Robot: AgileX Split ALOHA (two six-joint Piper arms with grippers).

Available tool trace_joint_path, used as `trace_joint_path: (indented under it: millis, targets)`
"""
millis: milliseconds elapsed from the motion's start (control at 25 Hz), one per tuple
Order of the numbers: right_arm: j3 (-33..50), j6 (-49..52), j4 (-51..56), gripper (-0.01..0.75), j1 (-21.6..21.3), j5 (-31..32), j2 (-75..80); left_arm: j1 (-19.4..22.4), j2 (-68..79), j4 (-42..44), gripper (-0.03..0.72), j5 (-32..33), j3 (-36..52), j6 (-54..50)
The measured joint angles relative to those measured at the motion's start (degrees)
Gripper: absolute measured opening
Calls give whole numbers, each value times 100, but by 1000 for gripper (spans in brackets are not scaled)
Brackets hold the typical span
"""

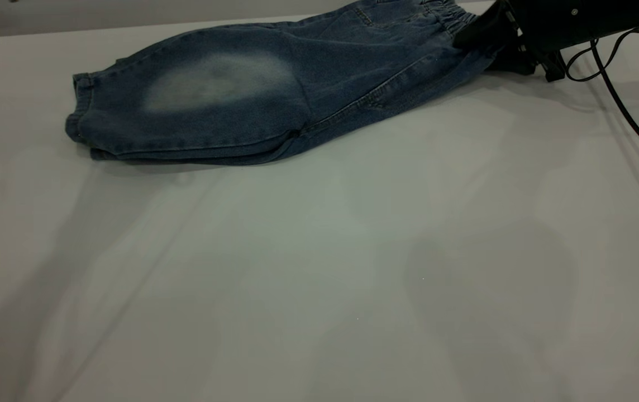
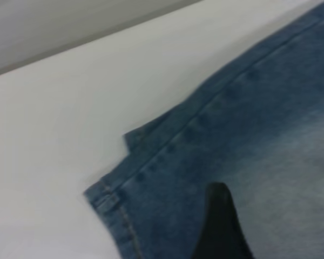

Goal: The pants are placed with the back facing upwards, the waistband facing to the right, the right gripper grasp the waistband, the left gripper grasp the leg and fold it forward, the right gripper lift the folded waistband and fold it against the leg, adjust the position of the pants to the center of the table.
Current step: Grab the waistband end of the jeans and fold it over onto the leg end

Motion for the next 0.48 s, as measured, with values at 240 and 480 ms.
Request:
trace_joint_path:
  millis: [240, 480]
  targets:
    - [0, -124, -87, 75, 0, 45, -6, -146, 94, -214, 468, 63, -225, 6]
    - [0, -129, -145, 75, 0, 59, -17, -181, 755, -1013, 468, 889, -1314, 712]
